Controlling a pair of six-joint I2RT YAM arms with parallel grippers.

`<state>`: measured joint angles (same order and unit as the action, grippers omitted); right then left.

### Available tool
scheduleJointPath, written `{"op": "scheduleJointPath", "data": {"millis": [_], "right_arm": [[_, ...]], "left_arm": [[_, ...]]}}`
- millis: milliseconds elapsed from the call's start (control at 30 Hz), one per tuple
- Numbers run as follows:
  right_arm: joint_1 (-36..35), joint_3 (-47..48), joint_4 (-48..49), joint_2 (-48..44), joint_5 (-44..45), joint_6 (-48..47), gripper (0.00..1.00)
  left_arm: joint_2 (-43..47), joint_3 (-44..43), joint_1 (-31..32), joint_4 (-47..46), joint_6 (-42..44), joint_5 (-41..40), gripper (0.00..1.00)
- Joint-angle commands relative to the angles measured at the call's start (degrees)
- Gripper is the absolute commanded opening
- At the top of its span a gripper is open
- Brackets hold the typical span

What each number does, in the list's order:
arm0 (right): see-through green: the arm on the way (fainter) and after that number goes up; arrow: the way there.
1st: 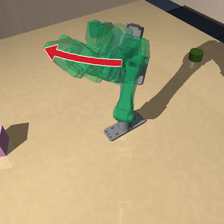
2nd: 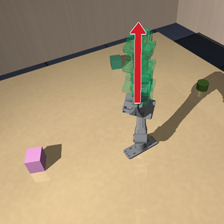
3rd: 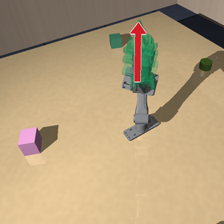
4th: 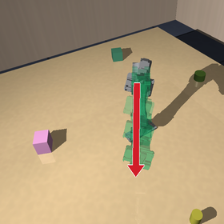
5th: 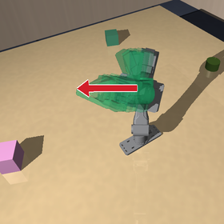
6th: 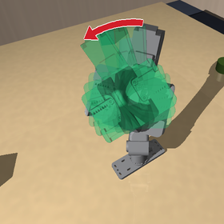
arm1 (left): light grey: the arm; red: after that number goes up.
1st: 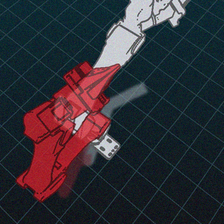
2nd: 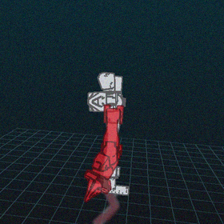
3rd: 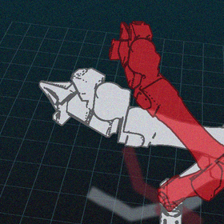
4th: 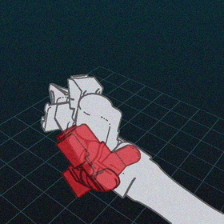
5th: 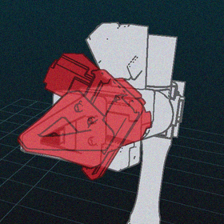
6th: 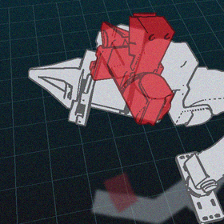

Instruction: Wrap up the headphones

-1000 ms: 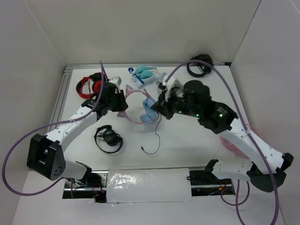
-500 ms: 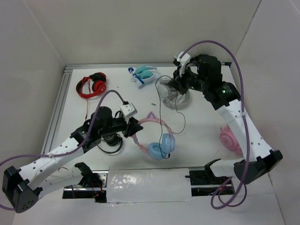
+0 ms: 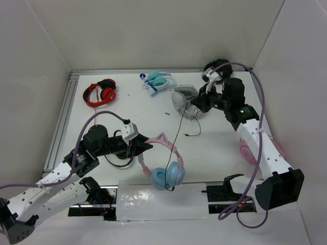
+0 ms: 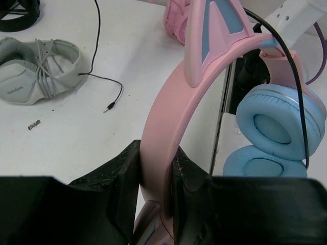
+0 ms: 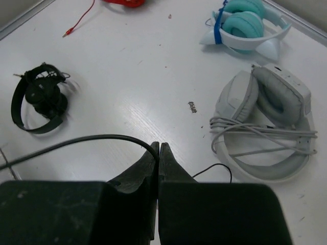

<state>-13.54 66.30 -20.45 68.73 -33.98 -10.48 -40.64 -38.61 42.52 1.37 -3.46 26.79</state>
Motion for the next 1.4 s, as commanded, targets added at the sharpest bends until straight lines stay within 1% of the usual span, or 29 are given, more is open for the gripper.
{"op": "scheduleJointPath", "data": {"millis": [0,133,233,300,333,433,500,533,700,800,833,933,1133,1200,1300,1367], "right_arm": [[2.4,-3.5,13.0,-4.0,1.6,7.9,0.0],[4.3,-8.8,19.6,-7.3,5.6,13.8,0.0],[5.1,-10.4,20.2,-9.7,5.9,15.0,0.0],[5.3,-10.8,20.2,-10.2,5.9,15.5,0.0],[5.2,-11.1,22.0,-10.2,5.5,15.5,0.0],[5.3,-11.7,22.7,-10.5,7.6,17.0,0.0],[5.9,-12.5,24.2,-11.1,6.7,17.8,0.0],[6.0,-12.8,25.2,-11.2,6.6,18.9,0.0],[6.1,-12.4,26.2,-11.7,7.8,20.4,0.0],[6.1,-12.9,26.9,-12.2,10.1,21.4,0.0],[6.2,-13.0,26.9,-12.2,10.6,21.6,0.0],[6.2,-12.3,24.8,-10.8,13.1,21.6,0.0],[8.5,-16.2,28.6,-11.1,15.4,26.1,0.0],[9.1,-16.8,29.9,-11.5,15.4,27.8,0.0],[9.1,-17.0,29.9,-11.0,12.4,27.2,0.0],[8.9,-16.2,28.6,-8.6,8.7,26.0,0.0]], "left_arm": [[1.3,-3.3,0.5,-4.6,-4.4,1.0,0.0],[0.8,-5.0,0.5,-3.0,-8.7,-4.4,0.0],[0.3,-6.5,0.5,-1.5,-11.6,-7.4,0.0],[0.5,-6.0,0.5,-1.7,-12.3,-7.2,0.0],[0.5,-5.9,0.5,-2.0,-12.6,-7.2,0.0],[0.2,-6.0,0.5,-1.6,-13.5,-6.3,0.0],[-0.4,-6.6,0.5,-1.5,-13.8,-6.0,0.0],[-0.7,-6.7,0.5,0.0,-14.3,-6.0,0.0],[-3.6,-7.5,0.5,1.6,-16.9,-6.5,0.0],[-5.9,-8.1,0.5,1.7,-19.0,-6.1,0.0],[-6.5,-8.0,0.5,1.2,-18.8,-4.4,0.0],[-6.7,-7.8,0.5,0.2,-19.9,-2.8,0.0],[-5.9,-8.5,0.5,1.9,-21.1,-3.6,0.0],[-5.7,-8.8,0.5,2.5,-21.6,-3.7,0.0],[-5.3,-8.5,0.5,1.4,-21.8,-2.3,0.0],[-5.1,-8.3,0.5,-0.4,-22.0,-0.2,0.0]]}}
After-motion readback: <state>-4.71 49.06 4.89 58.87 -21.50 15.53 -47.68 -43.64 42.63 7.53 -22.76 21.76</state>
